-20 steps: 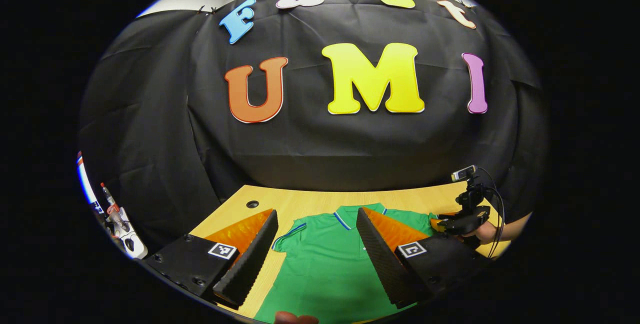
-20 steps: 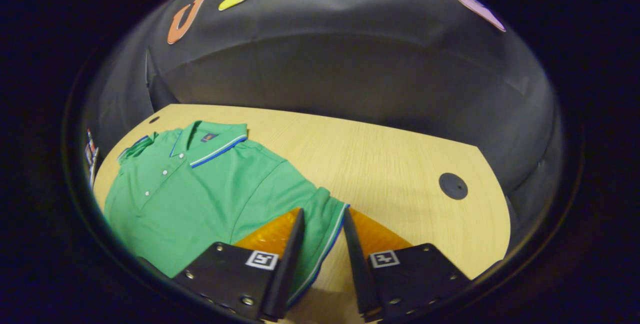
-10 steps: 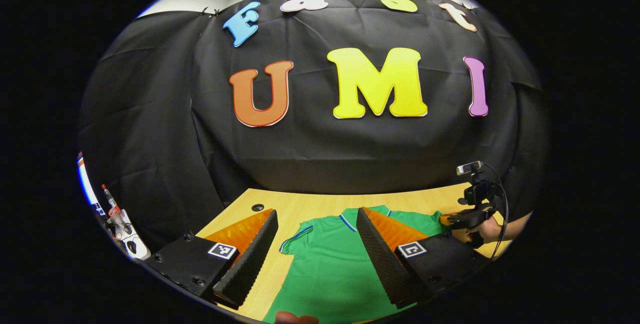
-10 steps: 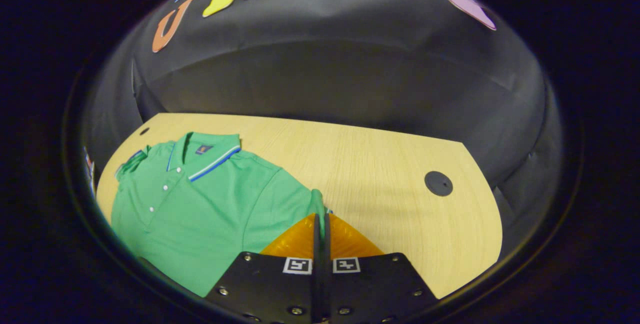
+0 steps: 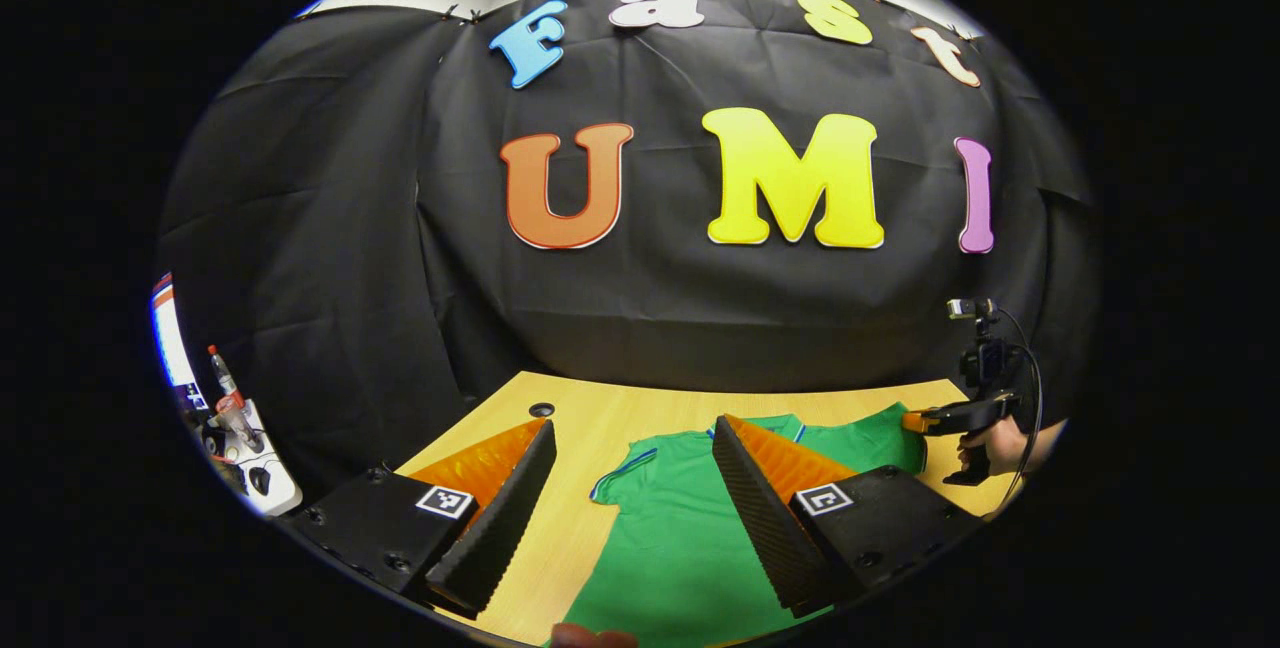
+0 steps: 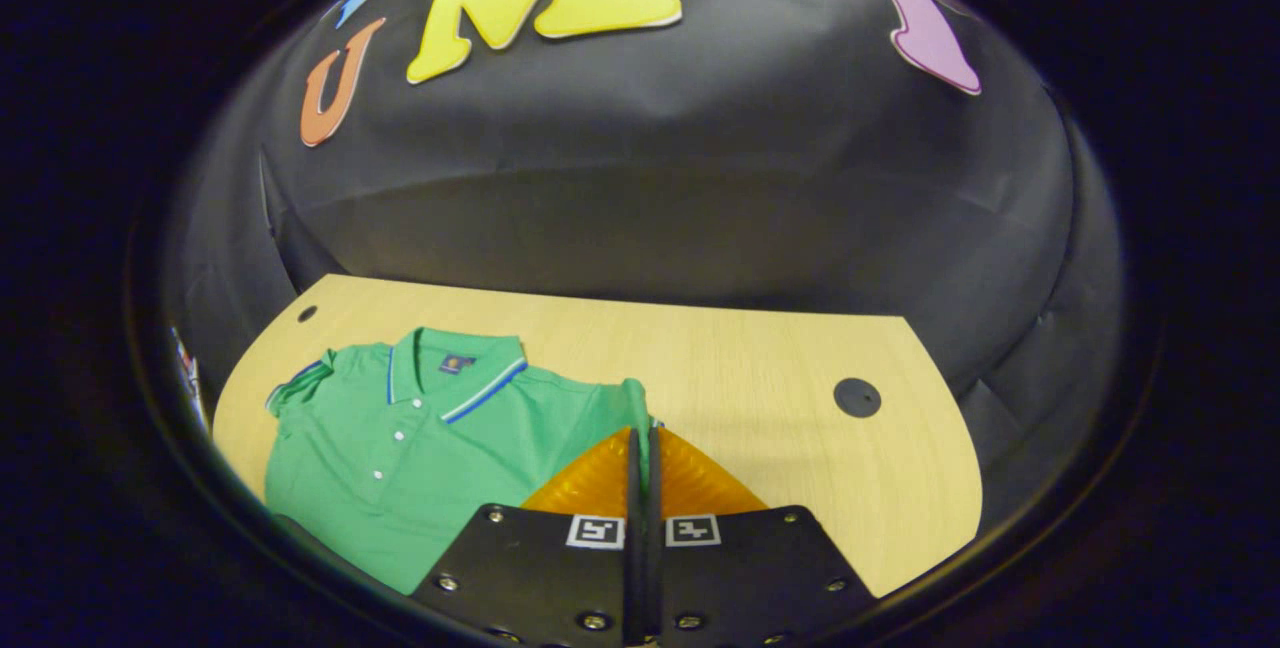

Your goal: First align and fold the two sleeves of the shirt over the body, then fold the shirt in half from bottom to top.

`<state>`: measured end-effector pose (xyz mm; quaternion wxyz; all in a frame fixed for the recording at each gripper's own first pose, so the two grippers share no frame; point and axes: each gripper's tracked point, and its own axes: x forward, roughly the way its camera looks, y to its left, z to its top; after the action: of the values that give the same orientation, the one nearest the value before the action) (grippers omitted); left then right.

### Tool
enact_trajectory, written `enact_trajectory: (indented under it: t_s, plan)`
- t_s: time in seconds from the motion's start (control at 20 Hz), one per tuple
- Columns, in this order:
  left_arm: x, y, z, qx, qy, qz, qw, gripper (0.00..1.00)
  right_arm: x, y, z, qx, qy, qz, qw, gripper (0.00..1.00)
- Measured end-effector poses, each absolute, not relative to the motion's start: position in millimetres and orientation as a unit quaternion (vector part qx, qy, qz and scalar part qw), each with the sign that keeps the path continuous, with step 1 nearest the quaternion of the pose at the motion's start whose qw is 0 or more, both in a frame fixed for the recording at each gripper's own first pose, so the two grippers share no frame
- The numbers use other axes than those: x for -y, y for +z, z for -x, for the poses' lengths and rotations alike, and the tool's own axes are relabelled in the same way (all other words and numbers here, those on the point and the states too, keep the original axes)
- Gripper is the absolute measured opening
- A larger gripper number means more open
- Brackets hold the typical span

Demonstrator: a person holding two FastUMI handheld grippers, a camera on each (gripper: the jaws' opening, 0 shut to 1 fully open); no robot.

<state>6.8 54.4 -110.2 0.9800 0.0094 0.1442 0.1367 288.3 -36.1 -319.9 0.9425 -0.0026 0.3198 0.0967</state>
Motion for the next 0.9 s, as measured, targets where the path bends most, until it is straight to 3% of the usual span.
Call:
enact_trajectory:
  t_s: [0.35, 0.9]
  plan:
    - [-92, -112, 16, -0.143, 0.158, 0.012, 0.977, 1.0, -10, -291, -285, -0.316, 0.104, 0.017, 0.943, 0.0]
    - [-141, -116, 39, -0.15, 0.184, 0.018, 0.971, 1.0, -119, -297, -276, -0.324, 0.154, 0.039, 0.932, 0.01]
